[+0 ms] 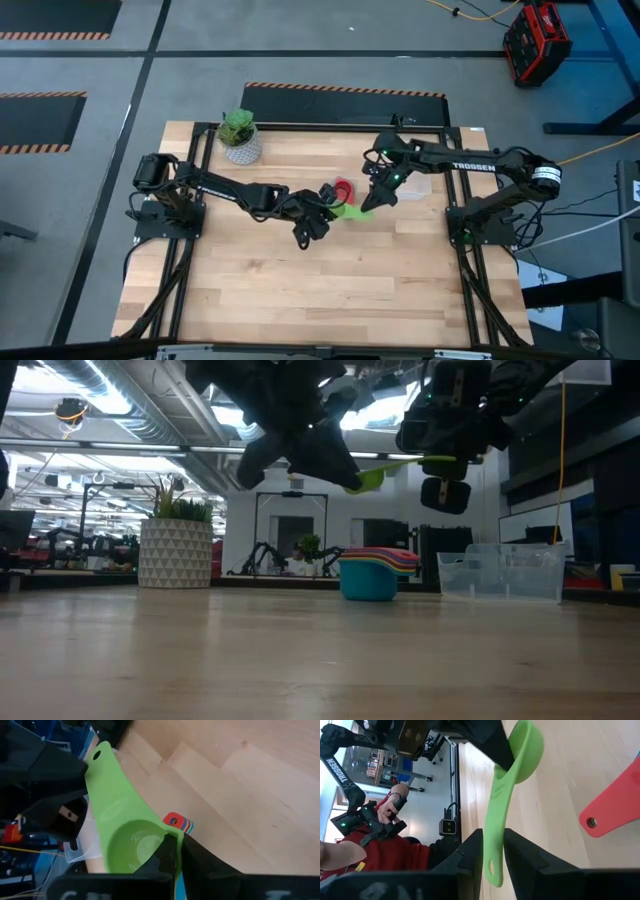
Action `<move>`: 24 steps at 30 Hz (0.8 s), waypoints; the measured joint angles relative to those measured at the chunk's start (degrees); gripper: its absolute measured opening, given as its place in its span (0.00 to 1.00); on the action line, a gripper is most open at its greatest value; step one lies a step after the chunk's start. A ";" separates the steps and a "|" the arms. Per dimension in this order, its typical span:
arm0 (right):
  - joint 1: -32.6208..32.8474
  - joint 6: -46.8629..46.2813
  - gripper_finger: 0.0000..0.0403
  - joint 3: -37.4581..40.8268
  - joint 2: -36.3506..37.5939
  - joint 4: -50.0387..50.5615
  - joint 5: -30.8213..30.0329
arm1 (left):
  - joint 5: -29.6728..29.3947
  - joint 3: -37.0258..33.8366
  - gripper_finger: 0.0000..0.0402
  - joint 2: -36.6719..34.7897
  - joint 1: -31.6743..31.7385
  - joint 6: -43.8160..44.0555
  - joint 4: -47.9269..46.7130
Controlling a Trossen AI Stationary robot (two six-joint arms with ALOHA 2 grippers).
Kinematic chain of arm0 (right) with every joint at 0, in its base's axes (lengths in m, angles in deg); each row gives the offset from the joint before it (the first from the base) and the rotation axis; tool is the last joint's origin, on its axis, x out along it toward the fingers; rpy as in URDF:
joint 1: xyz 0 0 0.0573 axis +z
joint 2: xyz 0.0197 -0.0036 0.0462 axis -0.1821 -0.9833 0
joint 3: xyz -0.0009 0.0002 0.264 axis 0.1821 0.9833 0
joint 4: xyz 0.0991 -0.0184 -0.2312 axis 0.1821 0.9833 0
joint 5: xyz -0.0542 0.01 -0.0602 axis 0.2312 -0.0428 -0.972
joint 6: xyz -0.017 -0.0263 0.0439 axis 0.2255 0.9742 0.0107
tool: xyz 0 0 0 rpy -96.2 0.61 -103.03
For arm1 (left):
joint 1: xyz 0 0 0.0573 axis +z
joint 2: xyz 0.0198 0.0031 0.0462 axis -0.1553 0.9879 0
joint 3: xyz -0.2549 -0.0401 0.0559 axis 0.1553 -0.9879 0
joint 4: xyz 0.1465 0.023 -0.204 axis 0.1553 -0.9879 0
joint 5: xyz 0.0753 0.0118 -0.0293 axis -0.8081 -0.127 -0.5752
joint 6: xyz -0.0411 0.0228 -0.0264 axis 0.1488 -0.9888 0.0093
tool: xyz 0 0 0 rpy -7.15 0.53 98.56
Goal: Nest measuring cups in basket
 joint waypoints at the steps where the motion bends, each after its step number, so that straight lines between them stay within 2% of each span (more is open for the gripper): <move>1: 0.18 0.00 0.20 -0.01 0.01 0.07 0.01 | -0.06 0.00 0.01 0.00 0.01 0.00 0.05; 10: 0.41 0.00 0.19 -0.01 0.01 1.62 0.40 | -0.40 0.00 0.01 0.00 0.03 0.07 0.04; 17: 0.41 -0.15 0.04 -0.01 0.01 1.65 0.67 | -2.05 0.00 0.03 0.00 0.03 -1.71 0.00; 24: 0.41 -0.02 0.03 -0.06 0.06 1.64 0.87 | -2.14 0.00 0.06 0.03 0.07 -1.35 0.78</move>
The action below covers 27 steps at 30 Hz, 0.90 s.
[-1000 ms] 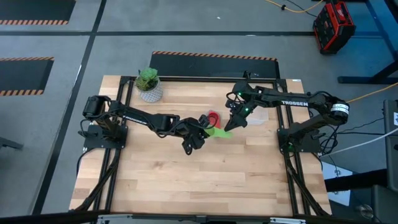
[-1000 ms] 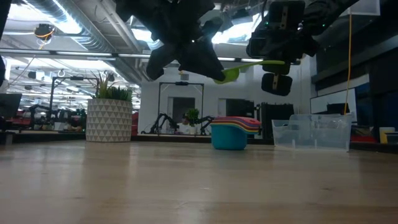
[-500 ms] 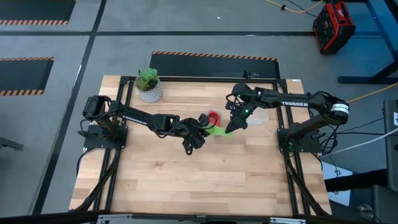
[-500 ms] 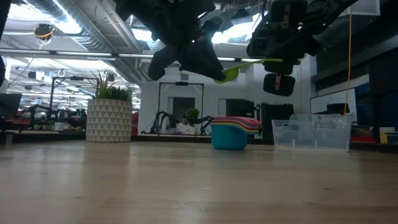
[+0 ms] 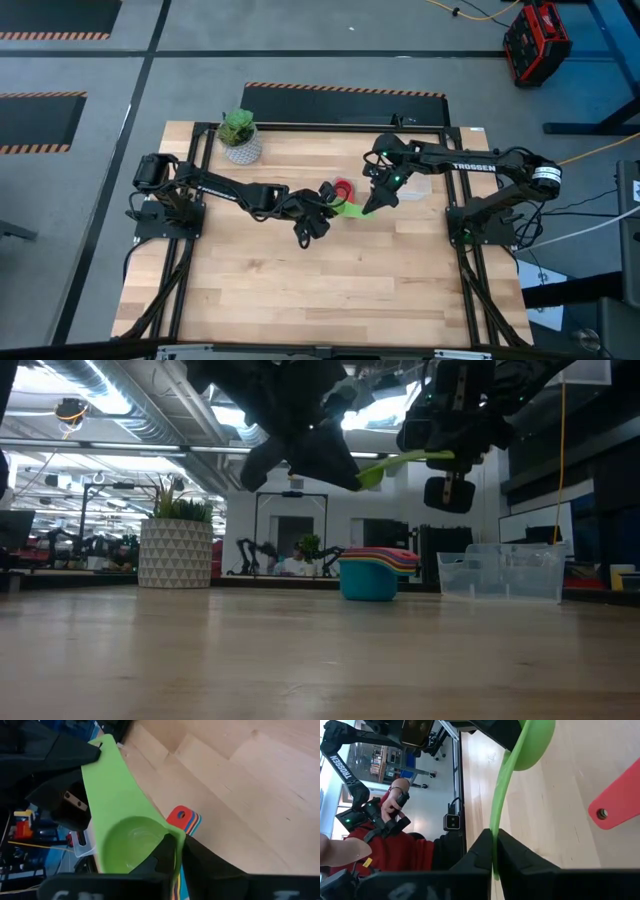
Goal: Nest measuring cups in basket
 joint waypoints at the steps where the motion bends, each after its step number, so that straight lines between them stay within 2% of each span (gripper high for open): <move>1: 0.01 0.00 0.03 -0.01 0.02 -0.04 0.00 | -0.11 0.00 0.07 0.02 0.02 0.14 0.12; 9: -1.40 1.22 0.02 -0.01 0.36 0.23 -0.28 | -0.94 0.00 0.14 0.02 -0.45 0.43 1.36; 17: -5.90 1.68 0.02 -0.01 4.44 1.79 -1.29 | -10.71 0.01 0.13 0.02 -1.88 0.54 3.06; 20: -8.22 2.25 0.02 -0.01 6.31 2.84 -1.43 | -10.73 0.13 0.12 -0.01 -2.52 0.60 3.72; 27: -14.56 3.77 0.02 -0.01 10.59 6.26 -6.62 | -10.21 0.06 0.09 0.04 -4.35 0.63 2.94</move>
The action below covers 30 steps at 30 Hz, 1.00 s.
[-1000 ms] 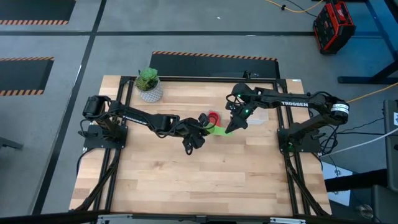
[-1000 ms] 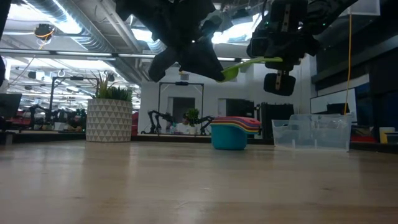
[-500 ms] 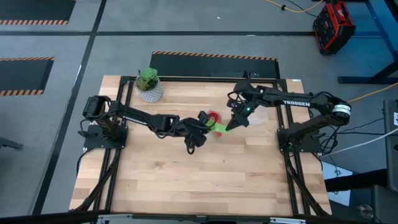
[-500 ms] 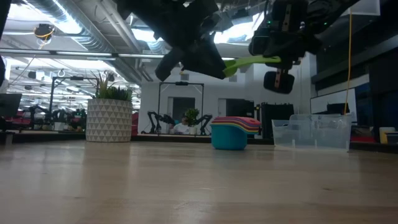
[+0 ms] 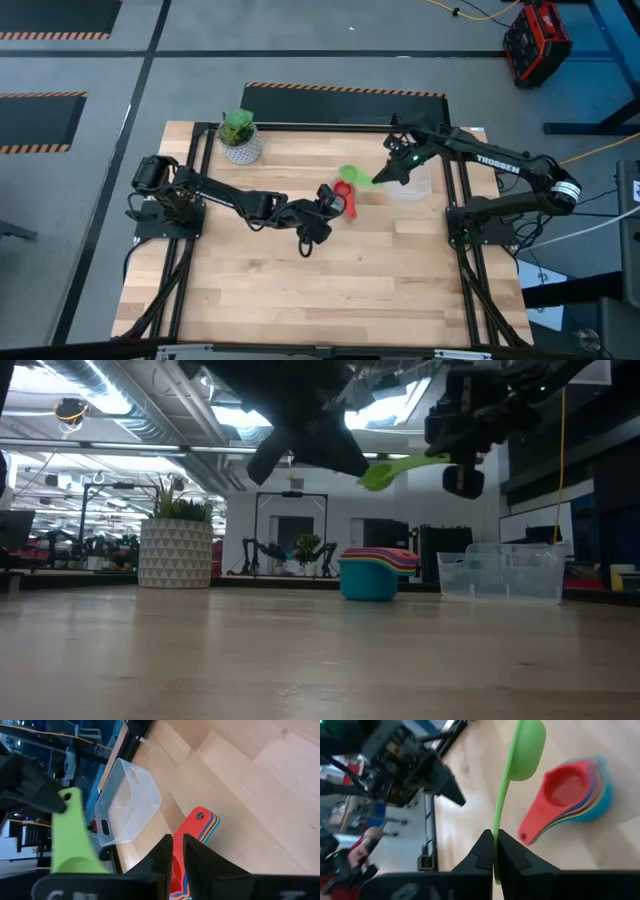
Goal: Nest measuring cups in basket
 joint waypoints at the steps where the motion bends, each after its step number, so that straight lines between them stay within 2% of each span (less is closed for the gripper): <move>1: -0.92 0.55 0.02 0.00 0.56 0.19 -0.38 | -0.06 0.01 0.09 0.00 -0.19 0.00 0.00; 9: -5.45 0.77 0.02 0.00 4.16 3.35 -2.62 | -0.18 0.00 0.07 0.00 -0.90 5.28 -0.12; 13: -5.98 2.01 0.02 0.00 6.63 7.10 -7.21 | -0.77 -0.01 0.07 0.00 -0.74 10.33 -0.55; 18: -4.82 1.96 0.02 0.00 11.10 12.93 -12.56 | -7.83 -0.19 0.07 -1.38 -0.76 13.01 -3.92; 20: -3.52 0.33 0.02 0.02 13.13 13.84 -15.48 | -8.97 0.03 0.06 -3.02 -0.47 13.67 -4.79; 24: -0.28 -5.75 0.02 1.55 17.66 12.24 -20.53 | -6.65 -0.03 0.03 -8.37 0.95 18.98 -14.02; 26: 1.94 -9.97 0.02 3.55 20.28 10.21 -23.71 | -3.38 -0.19 0.02 -11.94 2.45 22.68 -21.20; 30: 7.38 -21.91 0.02 9.88 24.94 0.74 -29.77 | 5.17 -2.94 0.00 -16.69 6.16 25.50 -24.25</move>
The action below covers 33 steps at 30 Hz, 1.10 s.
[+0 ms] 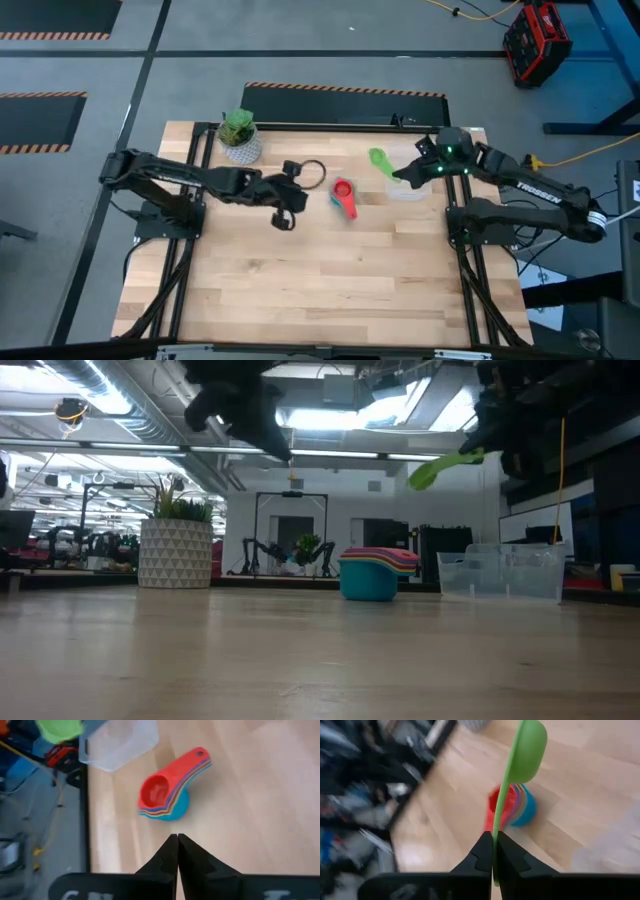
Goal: Nest measuring cups in basket
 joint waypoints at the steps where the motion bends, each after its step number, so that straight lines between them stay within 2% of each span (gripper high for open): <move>1: 1.44 -2.72 0.02 1.59 0.76 -3.36 -1.49 | 1.93 -1.63 0.01 -0.84 0.89 -0.18 2.55; 7: 9.56 -12.83 0.02 8.72 1.39 -19.05 -10.76 | 6.24 -16.19 0.02 -5.34 5.83 -0.39 20.36; 12: 15.45 -16.99 0.02 12.31 -0.79 -30.82 -22.32 | 7.62 -25.01 0.00 -5.87 8.23 -0.39 36.34; 15: 18.55 -17.88 0.02 13.42 -3.26 -37.29 -29.82 | 7.58 -27.53 0.01 -5.87 9.17 -0.50 40.98; 19: 22.13 -18.98 0.02 13.53 -8.33 -41.93 -37.45 | 7.64 -28.06 0.02 -5.87 9.97 -0.50 41.23; 27: 27.49 -23.74 0.02 13.48 -20.37 -56.43 -39.70 | 11.16 -28.06 0.01 -5.87 10.63 -0.52 41.14; 33: 29.69 -28.84 0.02 13.48 -27.74 -59.57 -39.76 | 12.02 -28.06 0.02 -5.87 10.63 -0.52 41.07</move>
